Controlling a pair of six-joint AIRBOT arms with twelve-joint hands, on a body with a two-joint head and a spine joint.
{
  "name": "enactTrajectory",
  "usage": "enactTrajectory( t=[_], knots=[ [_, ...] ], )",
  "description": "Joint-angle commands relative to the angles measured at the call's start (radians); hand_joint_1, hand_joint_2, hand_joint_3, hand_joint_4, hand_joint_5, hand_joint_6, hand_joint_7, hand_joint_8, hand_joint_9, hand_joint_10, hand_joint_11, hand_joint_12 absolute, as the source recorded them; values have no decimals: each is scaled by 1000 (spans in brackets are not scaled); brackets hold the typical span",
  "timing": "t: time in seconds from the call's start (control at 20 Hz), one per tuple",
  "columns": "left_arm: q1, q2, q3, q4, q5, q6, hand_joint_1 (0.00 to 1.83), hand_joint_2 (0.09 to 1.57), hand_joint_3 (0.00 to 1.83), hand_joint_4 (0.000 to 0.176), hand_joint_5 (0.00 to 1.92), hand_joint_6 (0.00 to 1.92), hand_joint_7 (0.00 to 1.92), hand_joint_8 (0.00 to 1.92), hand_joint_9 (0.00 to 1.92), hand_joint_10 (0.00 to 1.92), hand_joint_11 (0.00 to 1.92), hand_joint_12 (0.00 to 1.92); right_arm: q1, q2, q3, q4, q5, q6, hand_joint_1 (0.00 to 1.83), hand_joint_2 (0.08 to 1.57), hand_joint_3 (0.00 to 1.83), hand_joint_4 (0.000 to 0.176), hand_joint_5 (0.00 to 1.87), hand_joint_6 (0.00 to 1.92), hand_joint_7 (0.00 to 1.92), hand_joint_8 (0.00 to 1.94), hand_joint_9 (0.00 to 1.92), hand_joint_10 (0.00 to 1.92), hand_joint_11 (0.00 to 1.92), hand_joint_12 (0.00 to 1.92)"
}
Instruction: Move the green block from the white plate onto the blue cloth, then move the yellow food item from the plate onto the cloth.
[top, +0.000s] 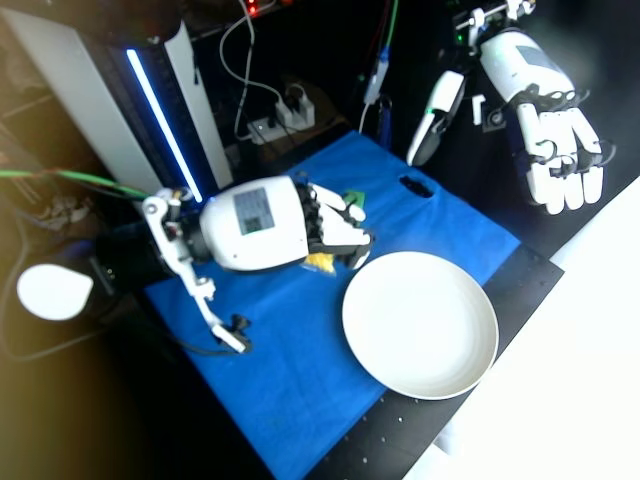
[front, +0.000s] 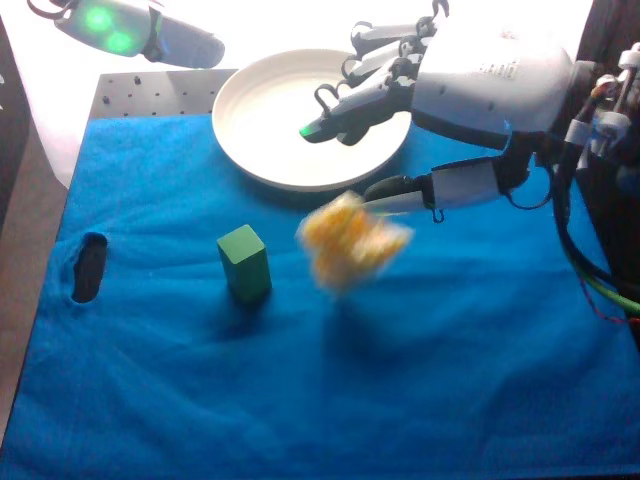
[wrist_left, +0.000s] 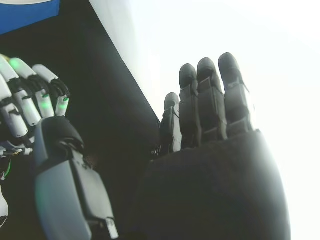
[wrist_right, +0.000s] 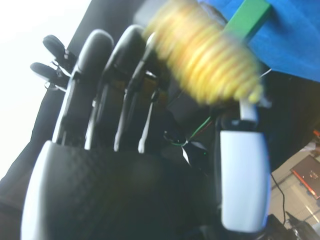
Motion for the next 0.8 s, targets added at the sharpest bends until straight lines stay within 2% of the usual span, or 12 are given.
enactTrajectory(
  t=[0.0,0.05,0.15,0.25,0.35,0.4,0.45,0.5,0.55,0.65,0.7,0.75],
  knots=[
    [-4,3,0,-21,-108,1,531,845,2,163,101,0,330,3,250,5,0,464,12,10,-10,44,106,-2,509,1103,0,0,532,0,909,151,625,1021,397,1610],
    [-4,3,-1,-21,-108,1,528,849,3,158,100,0,333,3,251,4,0,470,11,19,-16,41,106,-2,424,1103,0,0,468,0,905,95,636,903,433,1577],
    [-3,4,-1,-32,-115,1,523,872,4,162,95,2,331,1,267,5,0,528,12,32,-20,42,105,-2,206,1161,5,0,343,0,788,16,526,840,360,1655],
    [0,4,-2,-39,-126,1,501,887,3,140,98,1,327,0,282,5,0,591,12,38,-20,61,102,-2,87,1177,6,0,294,0,707,5,438,808,287,1637],
    [10,7,-7,-51,-142,1,418,925,4,142,69,0,310,0,277,1,0,632,11,49,-20,106,95,-2,5,1156,0,0,254,1,548,0,439,439,159,1444],
    [18,9,-10,-61,-156,1,388,907,0,166,53,1,308,0,258,2,0,575,11,56,-19,133,90,-2,0,1140,0,3,257,1,520,0,504,276,168,1356],
    [27,12,-14,-73,-171,1,403,905,0,167,67,3,307,0,276,6,0,583,9,64,-20,162,90,-2,0,1139,0,0,232,2,537,2,554,201,191,1288],
    [38,16,-18,-87,-191,1,408,900,0,159,72,2,309,0,292,8,0,616,7,73,-19,189,90,-2,5,1154,0,0,210,0,544,1,593,156,221,1253],
    [47,21,-24,-95,-207,1,405,893,0,135,69,0,301,2,307,8,0,692,4,81,-20,228,91,-2,53,1118,0,0,212,0,502,0,568,101,192,1249],
    [72,34,-41,-123,-258,6,405,876,0,148,59,0,289,0,287,0,0,649,0,103,-30,303,94,-2,55,1093,0,3,135,0,438,0,476,42,100,1214],
    [84,40,-50,-135,-282,9,383,885,0,149,67,2,288,0,282,0,0,681,-2,109,-32,328,97,-2,113,1084,0,0,93,0,435,0,492,33,125,1190],
    [106,55,-69,-157,-332,12,481,888,0,137,82,7,288,0,280,0,0,686,-11,119,-32,367,109,-2,145,1083,0,8,20,0,364,0,445,9,116,1175]
  ],
)
